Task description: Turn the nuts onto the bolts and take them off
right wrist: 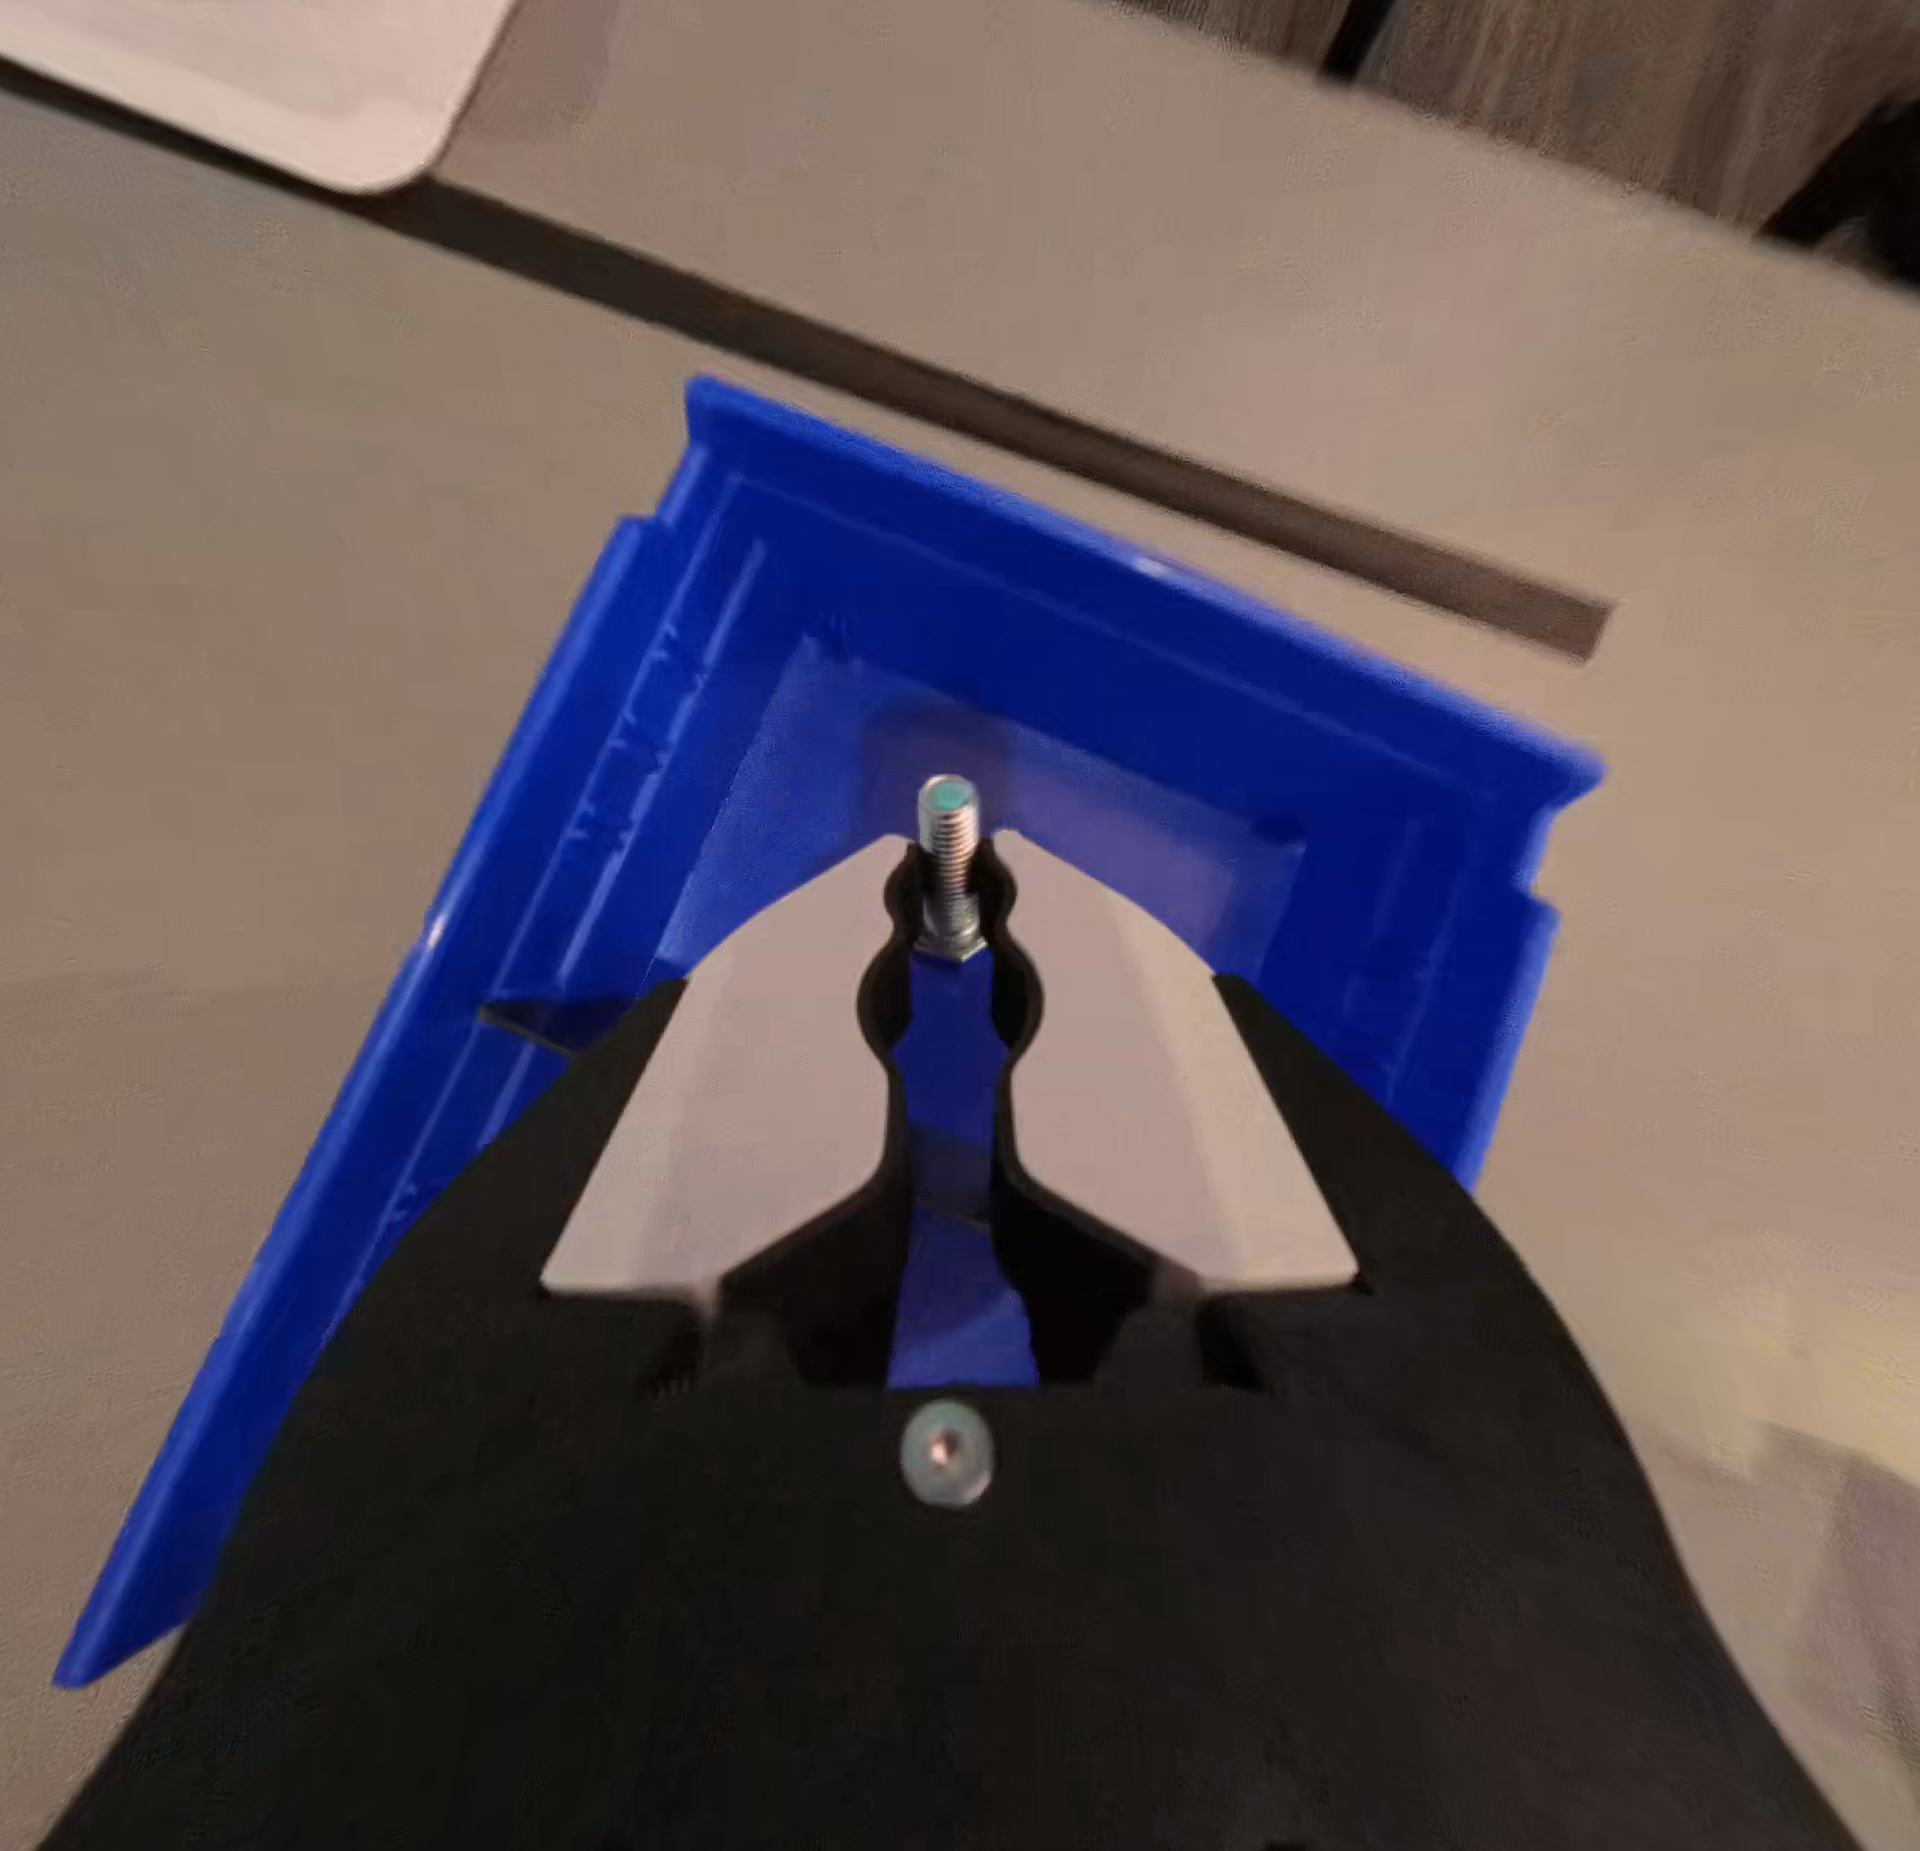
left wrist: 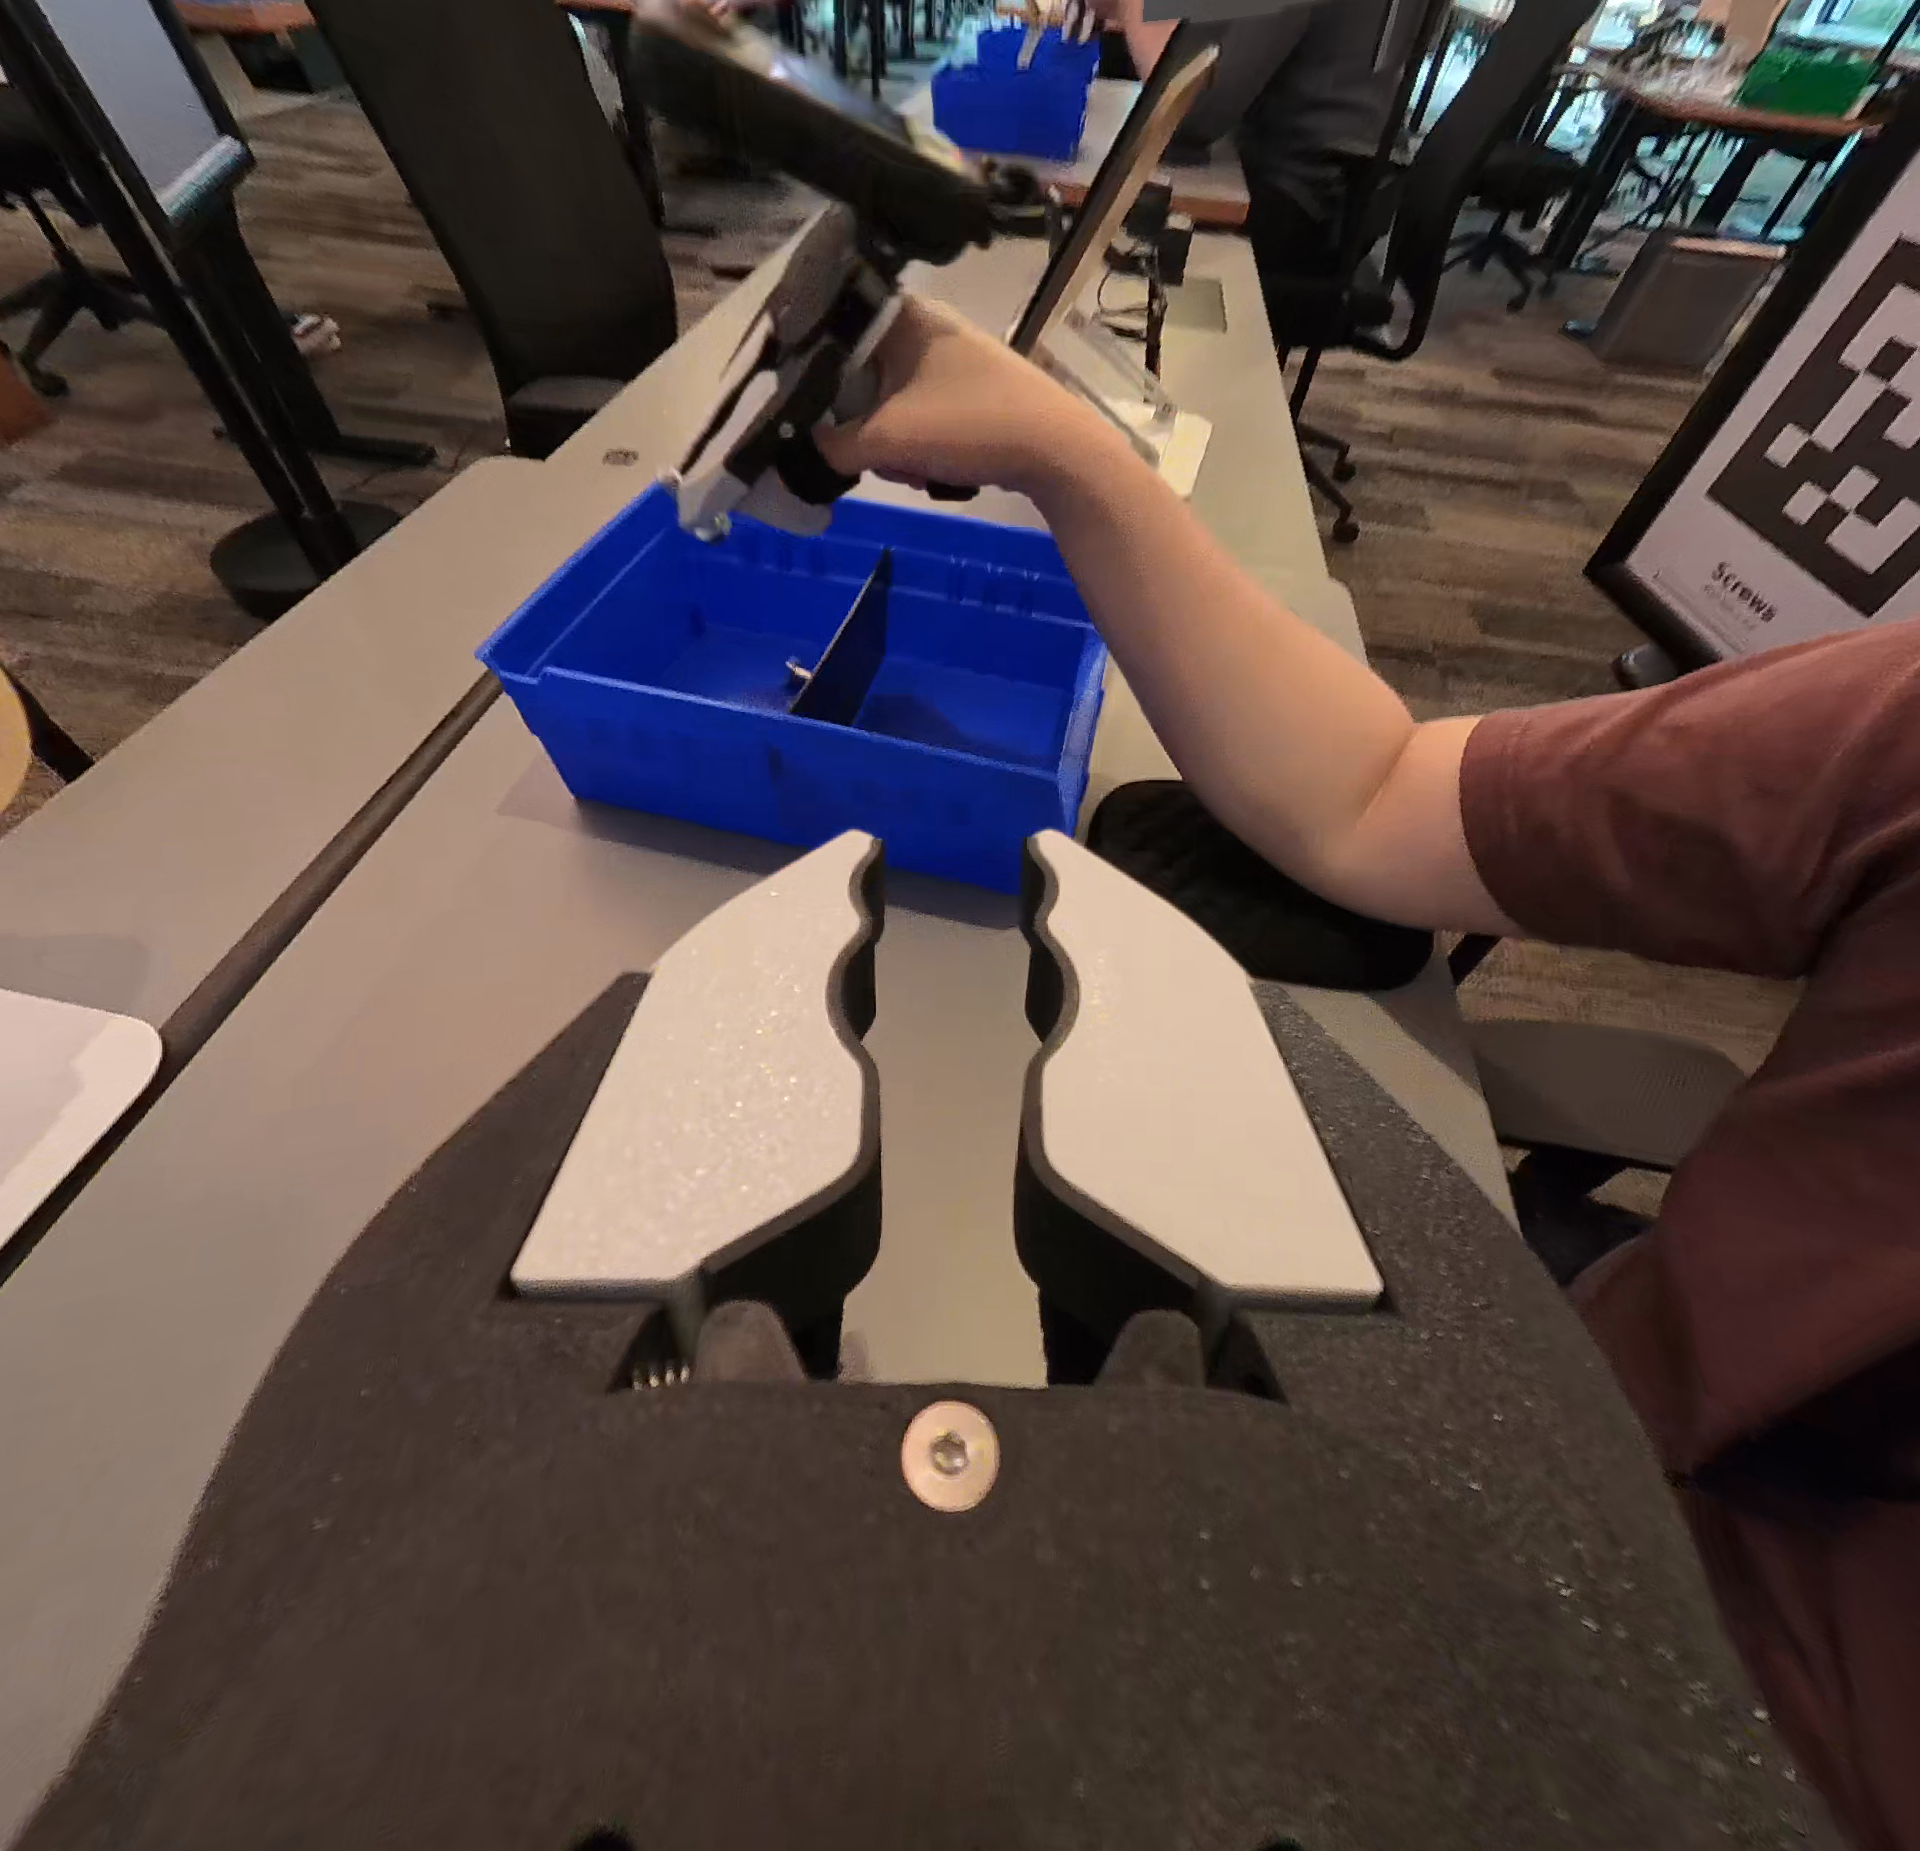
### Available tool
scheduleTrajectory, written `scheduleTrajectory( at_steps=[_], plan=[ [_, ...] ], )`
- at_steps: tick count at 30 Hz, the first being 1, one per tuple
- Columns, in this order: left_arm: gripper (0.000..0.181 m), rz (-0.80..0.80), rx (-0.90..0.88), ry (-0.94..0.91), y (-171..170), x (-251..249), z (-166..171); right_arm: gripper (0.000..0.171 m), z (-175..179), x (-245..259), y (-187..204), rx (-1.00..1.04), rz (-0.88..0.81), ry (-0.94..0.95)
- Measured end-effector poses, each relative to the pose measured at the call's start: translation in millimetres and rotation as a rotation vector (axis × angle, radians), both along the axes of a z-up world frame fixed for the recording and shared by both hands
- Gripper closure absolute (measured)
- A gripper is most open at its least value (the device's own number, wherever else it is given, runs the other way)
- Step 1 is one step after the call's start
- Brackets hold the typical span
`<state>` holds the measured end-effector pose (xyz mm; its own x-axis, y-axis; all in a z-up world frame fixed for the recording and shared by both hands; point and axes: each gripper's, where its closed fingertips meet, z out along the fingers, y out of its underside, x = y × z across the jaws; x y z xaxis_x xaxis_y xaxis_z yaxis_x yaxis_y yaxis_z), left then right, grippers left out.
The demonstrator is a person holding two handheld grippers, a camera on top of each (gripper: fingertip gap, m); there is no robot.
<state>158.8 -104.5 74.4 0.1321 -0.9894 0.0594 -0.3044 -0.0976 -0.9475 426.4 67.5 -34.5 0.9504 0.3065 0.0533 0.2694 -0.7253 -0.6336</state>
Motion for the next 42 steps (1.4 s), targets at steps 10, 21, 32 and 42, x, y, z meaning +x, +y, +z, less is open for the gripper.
scheduleTrajectory(
  at_steps=[10, 21, 32, 42],
  plan=[
    [0.157, -0.016, -0.024, 0.088, 1.0, 5.4, -19.6, 0.159, -82.6, 5.4, 5.3, -0.324, -0.013, -0.075],
    [0.159, -0.014, 0.001, 0.075, -1.3, 0.9, -8.9, 0.159, -116.5, 8.3, 9.9, -0.430, 0.055, -0.200],
    [0.159, -0.001, 0.019, 0.123, 0.9, -6.6, -13.7, 0.144, -77.0, 11.3, 19.5, -0.237, 0.037, -0.125],
    [0.160, 0.731, 0.203, 0.423, 92.9, -204.4, 4.8, 0.137, 152.4, -38.4, -2.4, 0.765, 0.127, 0.197]
  ],
)
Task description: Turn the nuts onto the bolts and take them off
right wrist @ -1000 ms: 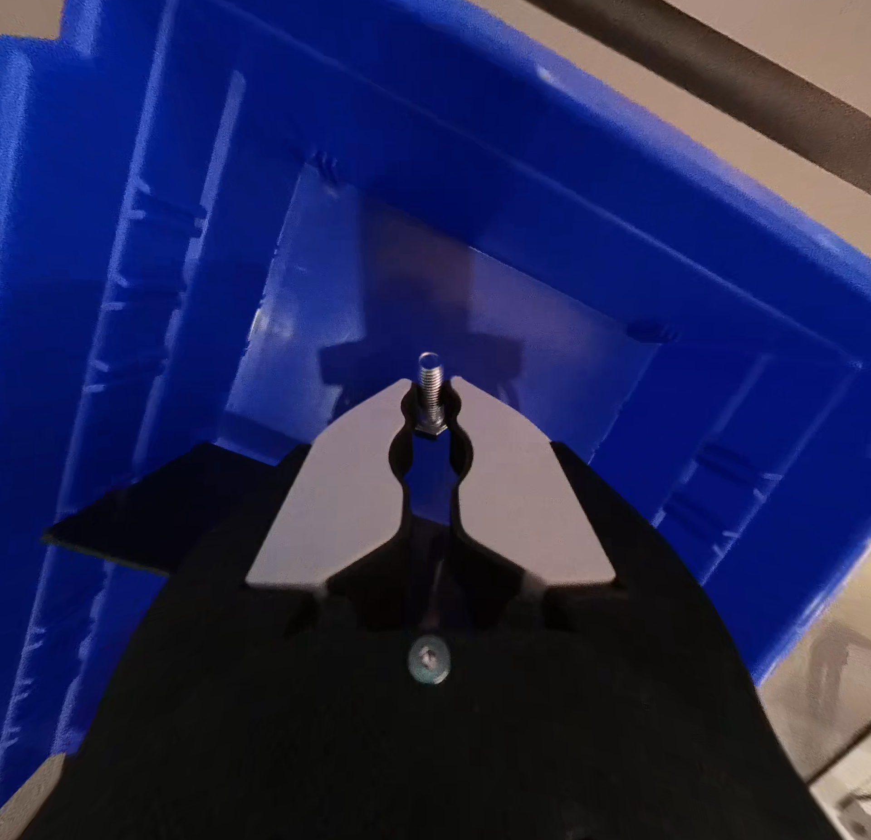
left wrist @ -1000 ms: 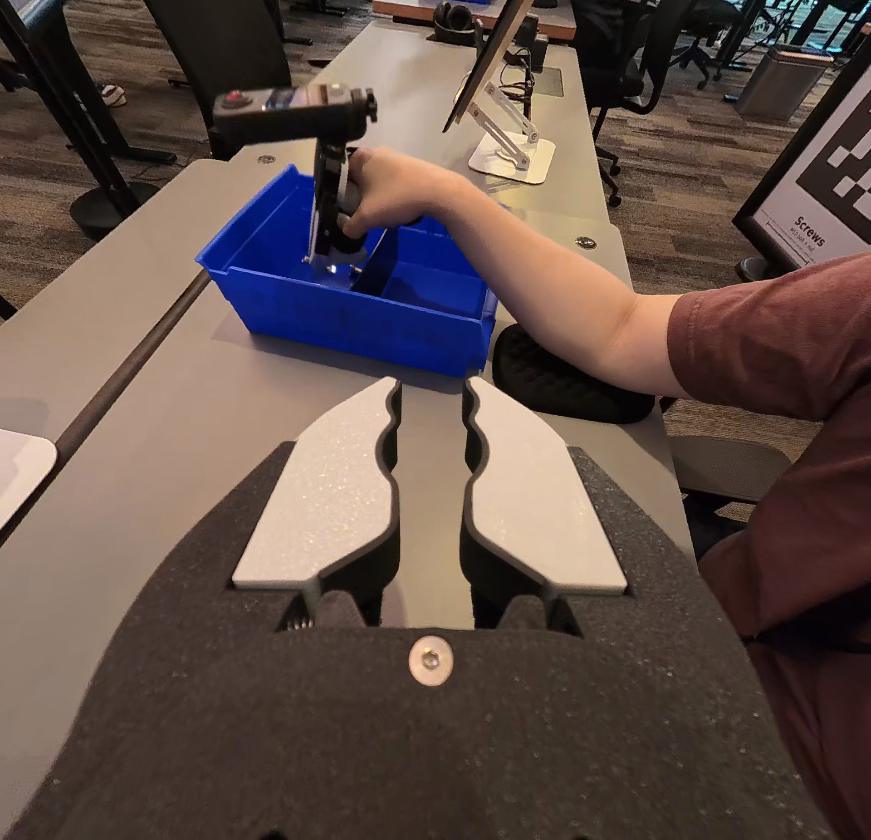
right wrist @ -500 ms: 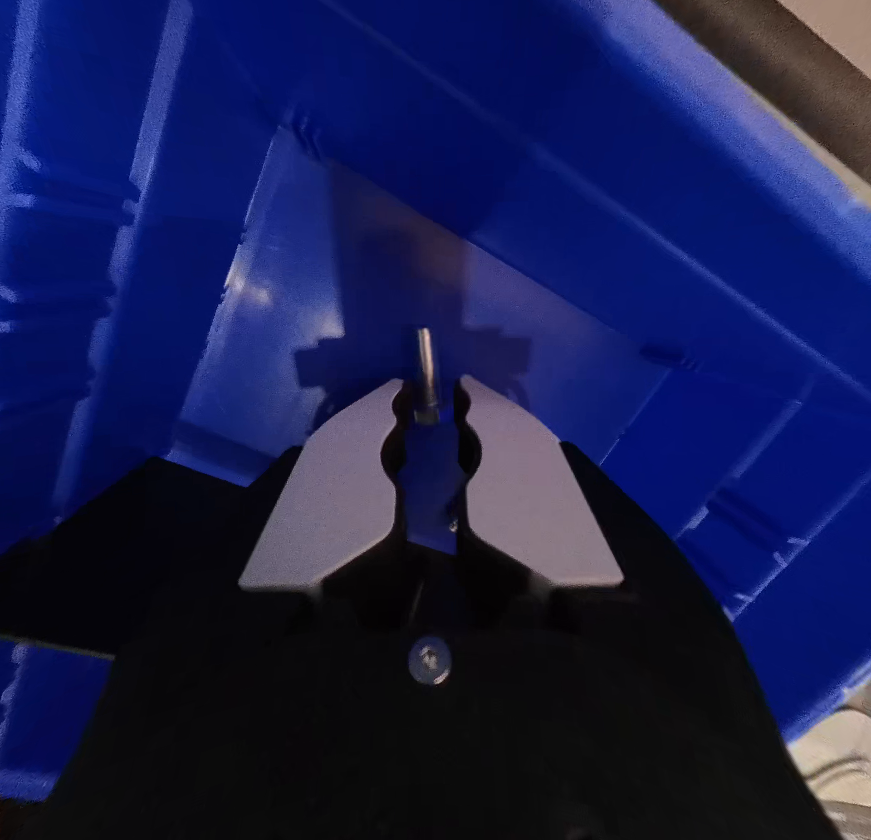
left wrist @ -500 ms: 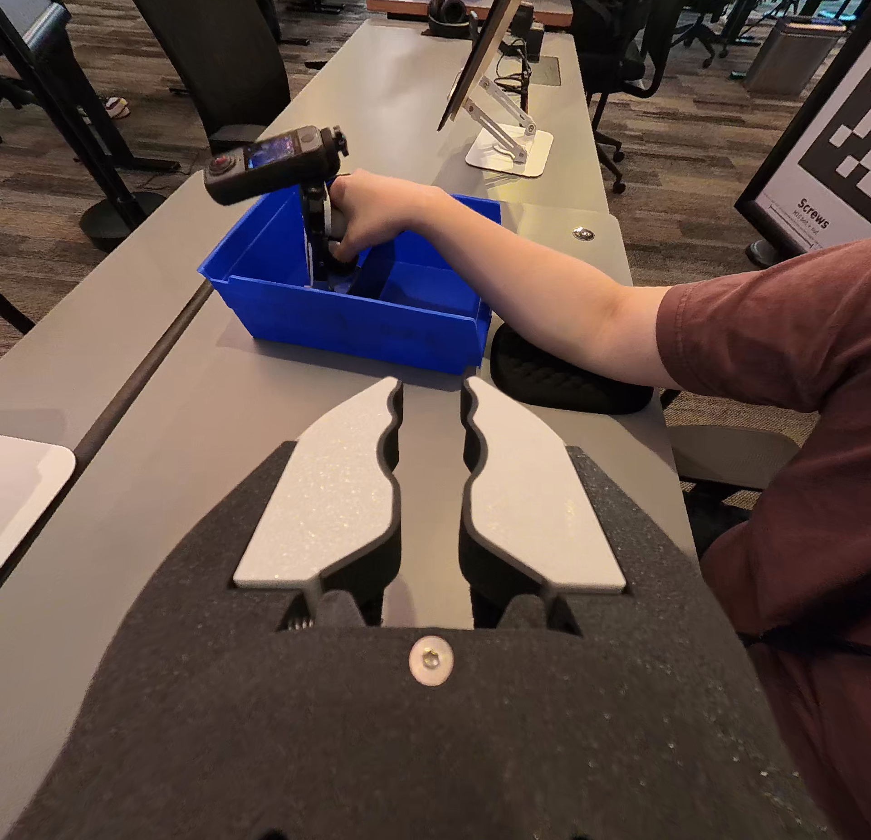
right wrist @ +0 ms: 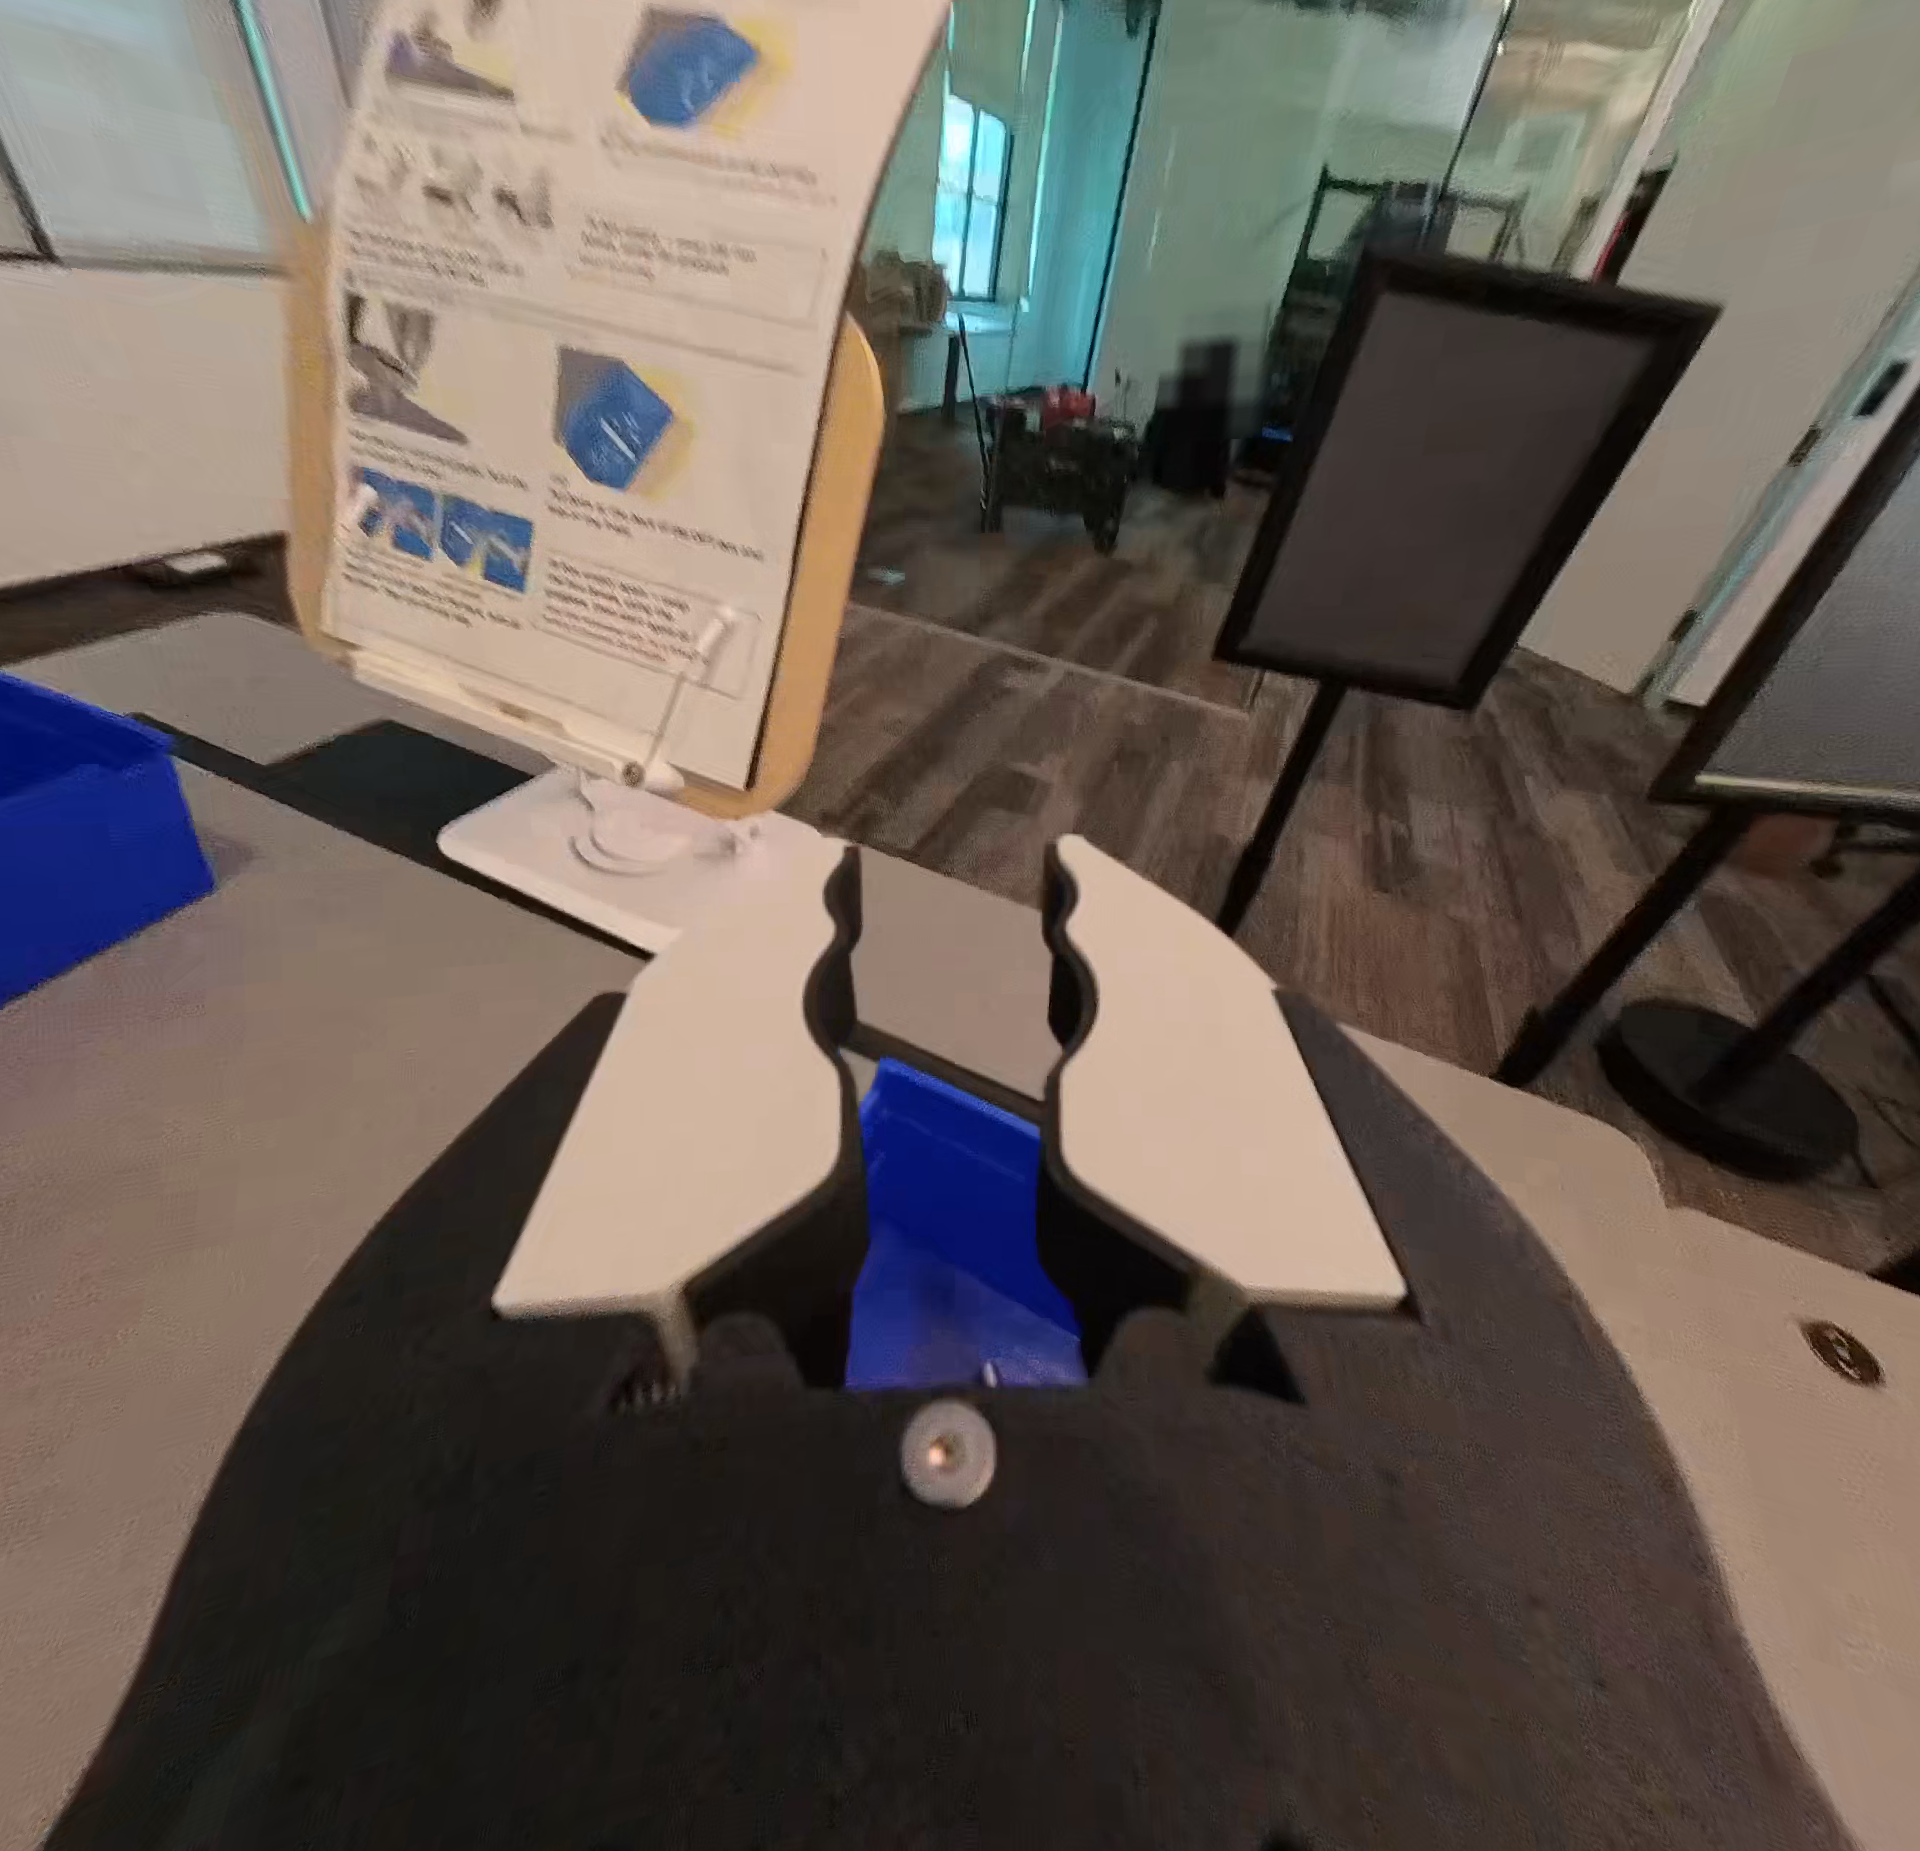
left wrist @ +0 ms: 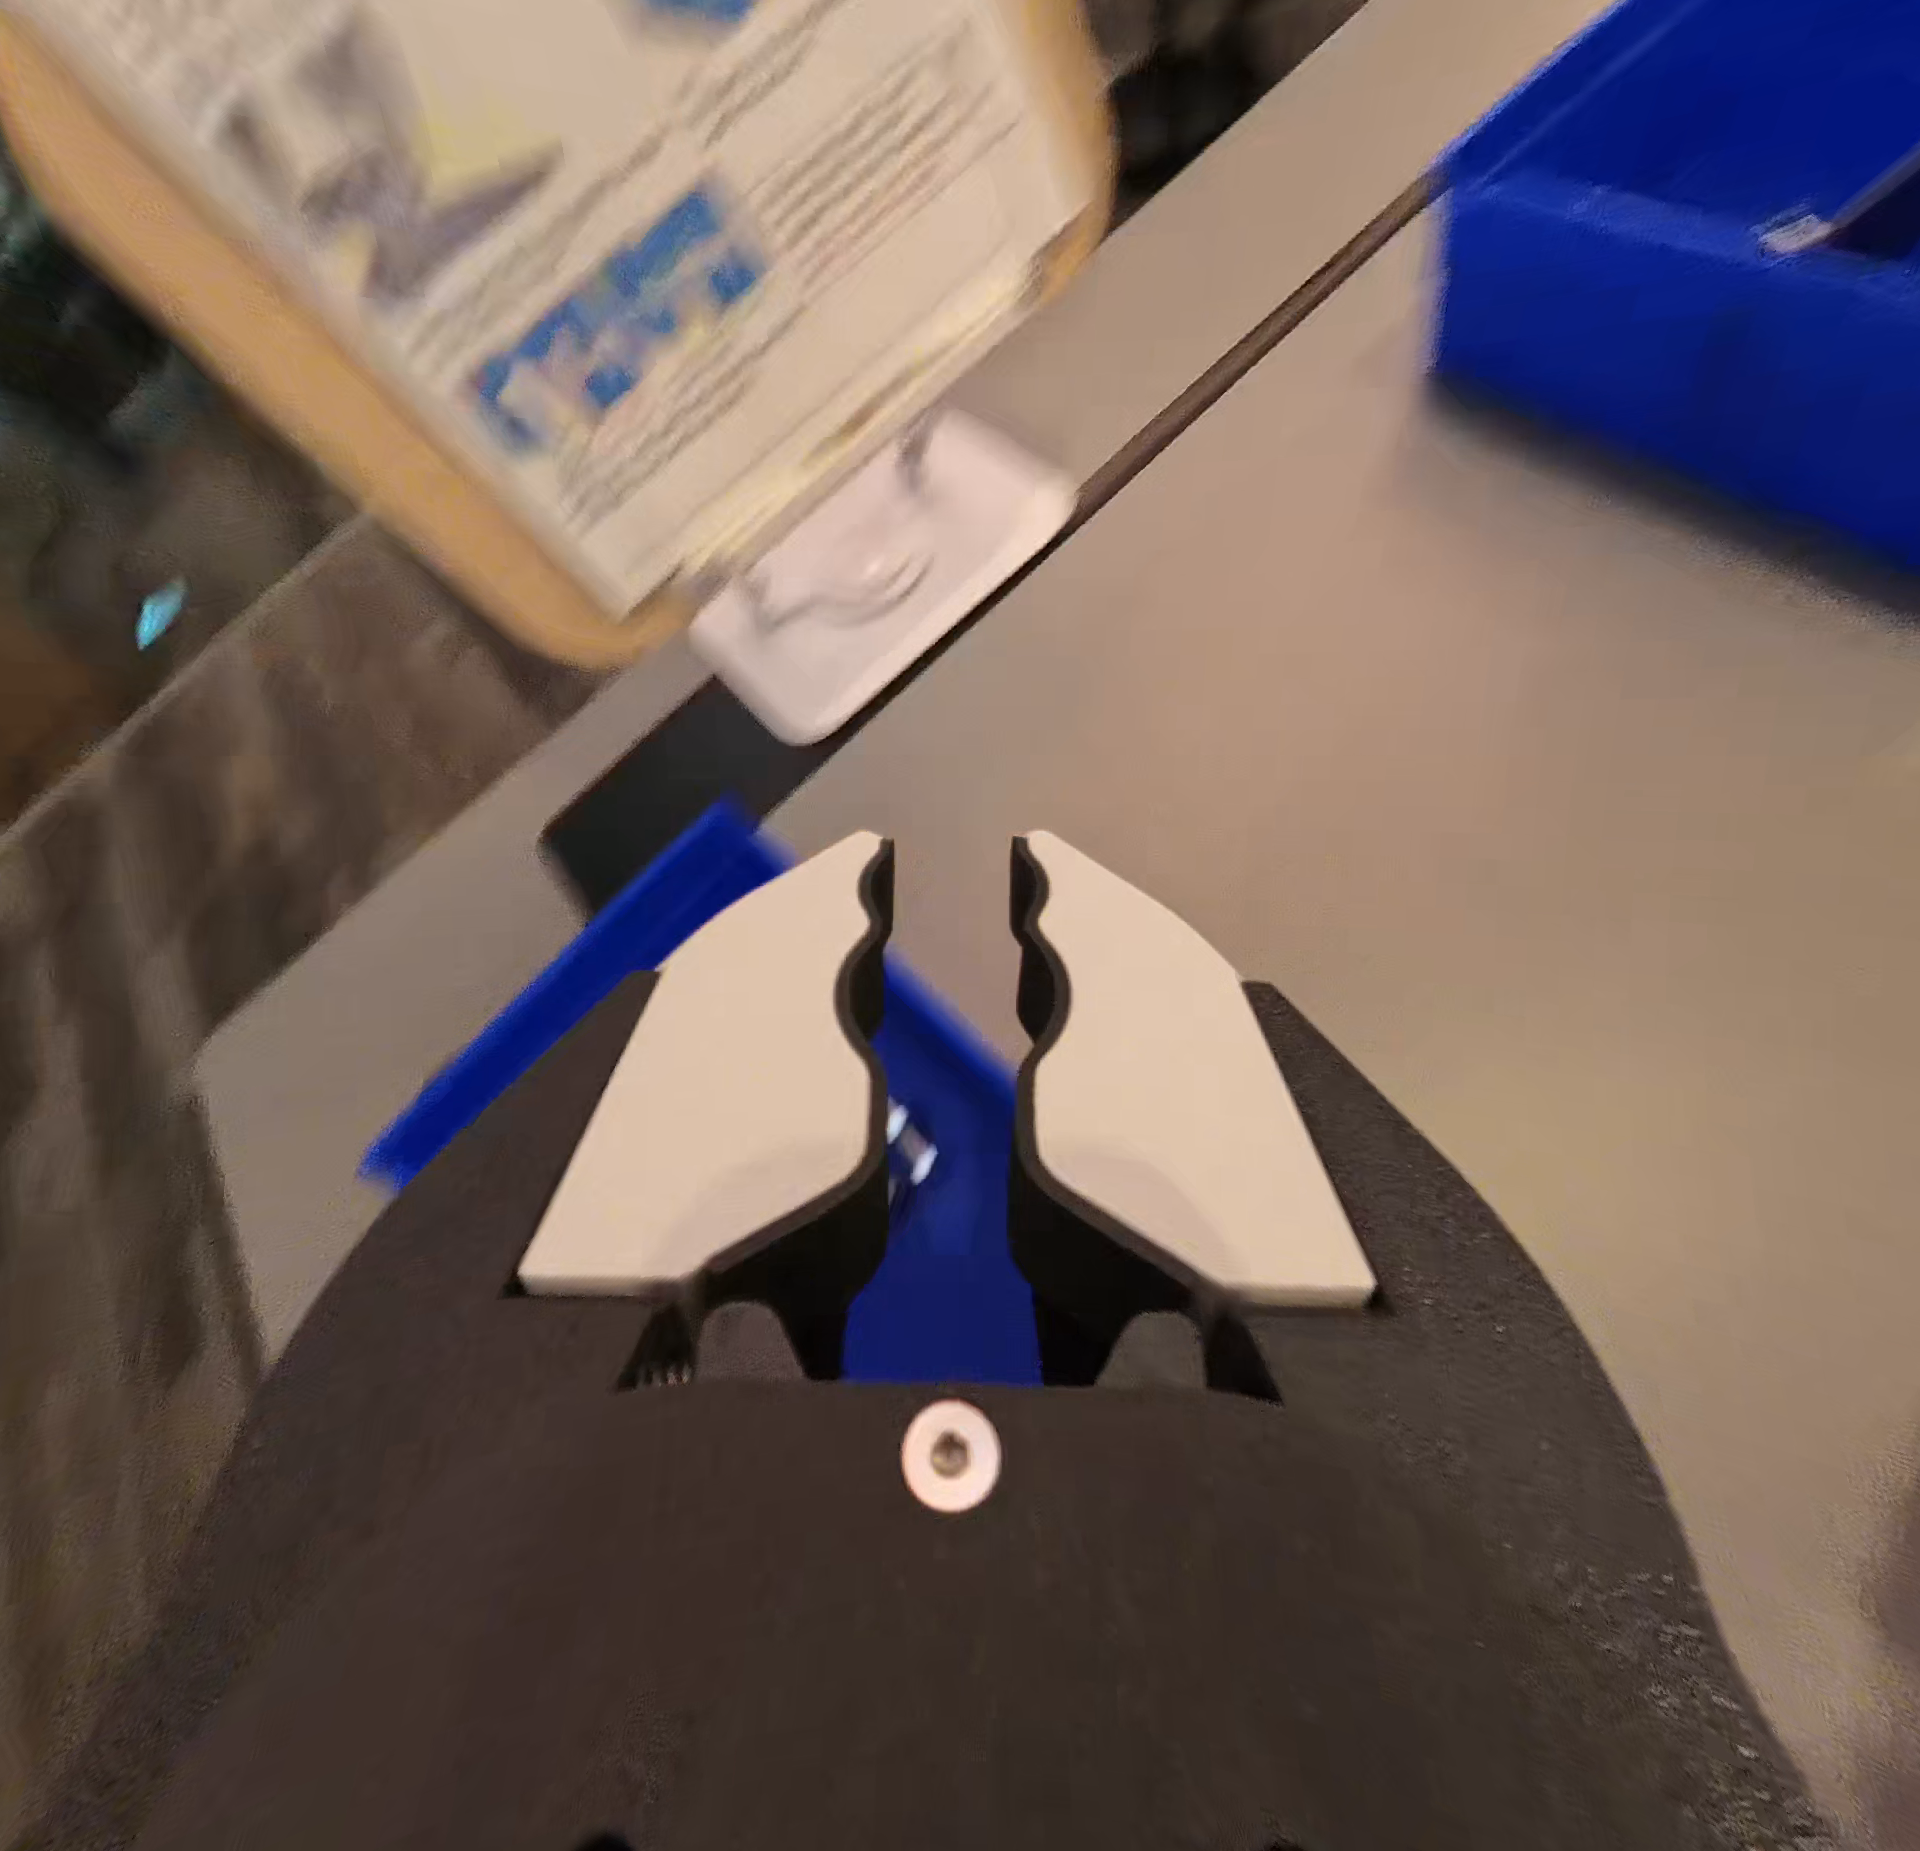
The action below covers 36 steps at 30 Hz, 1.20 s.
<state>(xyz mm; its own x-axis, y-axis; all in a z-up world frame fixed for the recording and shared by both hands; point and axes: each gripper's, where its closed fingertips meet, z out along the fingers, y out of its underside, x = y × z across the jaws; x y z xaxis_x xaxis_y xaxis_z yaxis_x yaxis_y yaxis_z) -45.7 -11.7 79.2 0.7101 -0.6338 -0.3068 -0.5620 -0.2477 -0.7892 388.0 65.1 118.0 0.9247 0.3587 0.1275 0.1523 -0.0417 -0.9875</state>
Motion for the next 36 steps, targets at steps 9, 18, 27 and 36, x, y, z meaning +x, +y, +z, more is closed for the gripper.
scheduleTrajectory(
  at_steps=[9, 18, 27, 36],
  plan=[
    [0.176, 0.427, -0.549, -0.182, 23.7, -112.6, -109.3, 0.130, 5.0, -10.1, -8.5, 0.020, 0.020, -0.016],
    [0.173, 0.458, -0.887, -0.158, 26.0, -109.5, -194.2, 0.130, -6.3, -9.2, -3.9, -0.017, -0.011, -0.084],
    [0.162, 0.586, -0.890, -0.036, 37.8, -120.2, -217.4, 0.131, -9.7, -7.1, -2.7, -0.021, -0.037, -0.132],
    [0.161, 0.654, -0.917, 0.014, 41.1, -120.3, -231.9, 0.131, -21.4, -9.2, 1.1, -0.063, -0.056, -0.208]
  ],
)
